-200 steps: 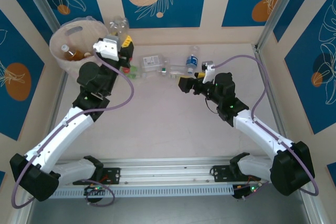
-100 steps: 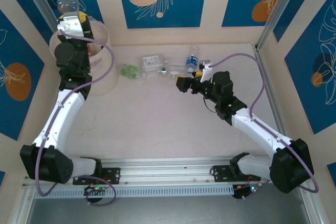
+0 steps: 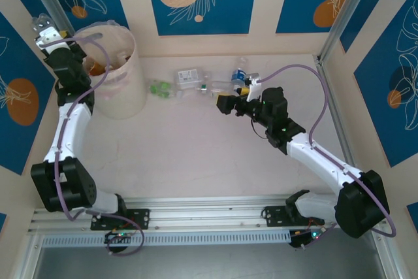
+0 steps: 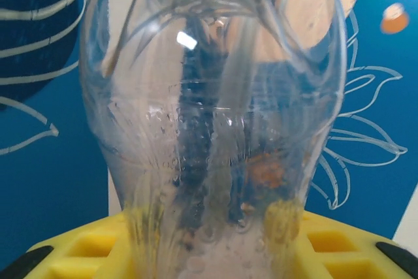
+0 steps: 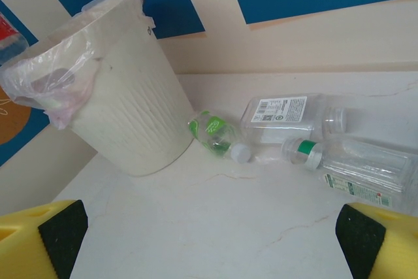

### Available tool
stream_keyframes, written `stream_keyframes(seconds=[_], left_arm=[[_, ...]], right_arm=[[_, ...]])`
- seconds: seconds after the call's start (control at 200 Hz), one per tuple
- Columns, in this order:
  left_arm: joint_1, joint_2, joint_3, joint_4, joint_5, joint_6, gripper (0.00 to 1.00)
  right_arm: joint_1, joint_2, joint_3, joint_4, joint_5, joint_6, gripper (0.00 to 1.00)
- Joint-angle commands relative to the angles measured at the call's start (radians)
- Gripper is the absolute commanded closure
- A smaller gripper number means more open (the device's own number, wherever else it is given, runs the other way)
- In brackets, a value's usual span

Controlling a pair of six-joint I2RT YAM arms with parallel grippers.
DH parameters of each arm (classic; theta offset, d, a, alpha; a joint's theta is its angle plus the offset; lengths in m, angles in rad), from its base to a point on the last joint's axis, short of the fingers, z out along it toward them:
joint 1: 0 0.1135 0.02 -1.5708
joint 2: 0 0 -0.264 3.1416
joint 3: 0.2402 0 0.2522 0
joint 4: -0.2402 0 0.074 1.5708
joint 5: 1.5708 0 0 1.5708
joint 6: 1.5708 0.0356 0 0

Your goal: Put the plastic bottles in the bin

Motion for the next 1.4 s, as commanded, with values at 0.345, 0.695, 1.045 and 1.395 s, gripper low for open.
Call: stream_keyframes(seconds=[0.345, 0.695, 1.045, 1.395], left_arm=[[0.010, 0.017, 0.016, -0.145, -0.064, -0.076, 0.20], [0.011, 0.043, 0.191, -0.406, 0.027, -0.145, 0.00], [-0.014, 0.041, 0.286, -0.551, 0.163, -0.199, 0.00], [-0.040, -0.029, 0.320, -0.865, 0.130, -0.293, 0.00]], right_arm=[[0.010, 0.018, 0.035, -0.014, 0.036, -0.028, 0.00], [0.012, 0.019, 0.027, -0.020, 0.051, -0.035, 0.00], [0.005, 0.025, 0.030, -0.040, 0.094, 0.008, 0.00], [-0.006, 0.038, 0.034, -0.054, 0.107, 0.033, 0.00]])
